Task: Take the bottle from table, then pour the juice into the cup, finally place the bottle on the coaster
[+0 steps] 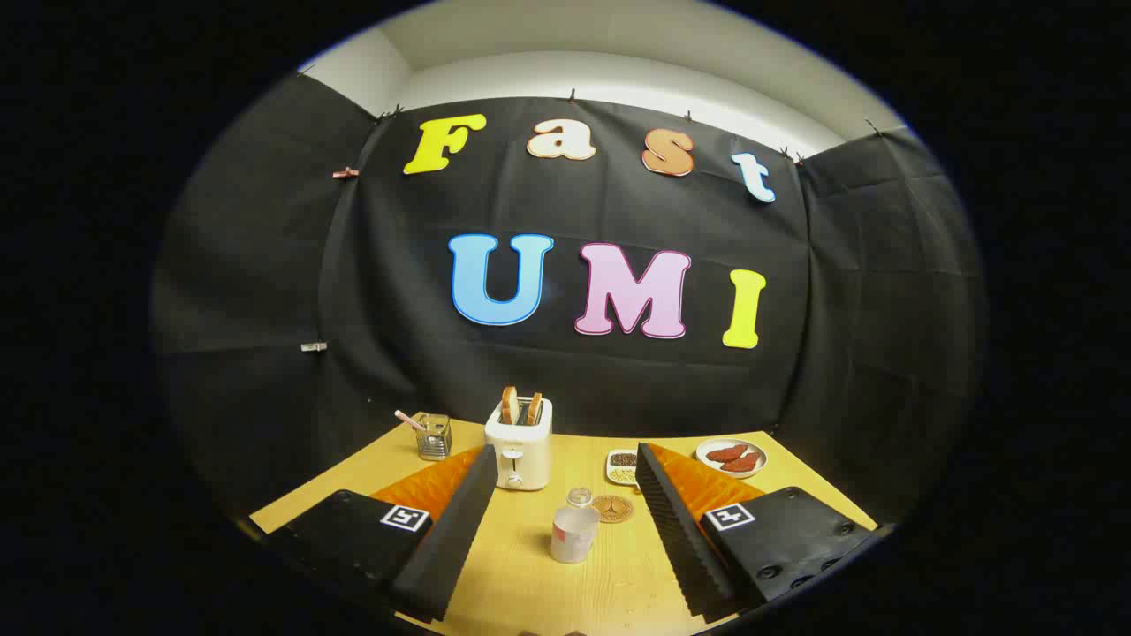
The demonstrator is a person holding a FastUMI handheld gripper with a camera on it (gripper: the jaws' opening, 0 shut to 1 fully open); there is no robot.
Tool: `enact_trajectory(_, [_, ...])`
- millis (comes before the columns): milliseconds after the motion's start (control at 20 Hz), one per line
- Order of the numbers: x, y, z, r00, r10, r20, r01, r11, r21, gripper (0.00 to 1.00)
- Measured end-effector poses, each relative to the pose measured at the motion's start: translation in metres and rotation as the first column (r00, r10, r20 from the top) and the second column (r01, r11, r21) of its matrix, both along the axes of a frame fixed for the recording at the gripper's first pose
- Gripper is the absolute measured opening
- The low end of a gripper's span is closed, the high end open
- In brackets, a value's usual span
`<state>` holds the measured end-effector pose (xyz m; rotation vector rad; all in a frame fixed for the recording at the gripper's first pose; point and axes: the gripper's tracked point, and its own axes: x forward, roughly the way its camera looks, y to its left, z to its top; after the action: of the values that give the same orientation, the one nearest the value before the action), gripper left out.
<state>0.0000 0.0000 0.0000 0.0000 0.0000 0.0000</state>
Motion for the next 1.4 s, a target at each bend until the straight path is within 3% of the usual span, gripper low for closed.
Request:
enact_trajectory(150, [-0.004, 0.0, 0.0, 1.0, 0.002, -0.013, -0.002, 1.0, -0.021, 0.97])
enact_trajectory(350, [-0.004, -0.004, 0.005, 1.0, 0.0, 0.008, 0.0, 0.999, 0.038, 0.97])
enact_trajectory(850, [-0.001, -0.01, -0.013, 0.991, 0.135, 0.024, -0.136, 0.99, 0.043, 0.97])
enact_trajectory(1000, [0.007, -0.02, -0.031, 0.992, 0.127, 0.016, -0.127, 0.992, 0.006, 0.97])
enact_trajectory(1400, [0.008, -0.03, -0.038, 0.995, 0.101, 0.012, -0.102, 0.991, 0.086, 0.97])
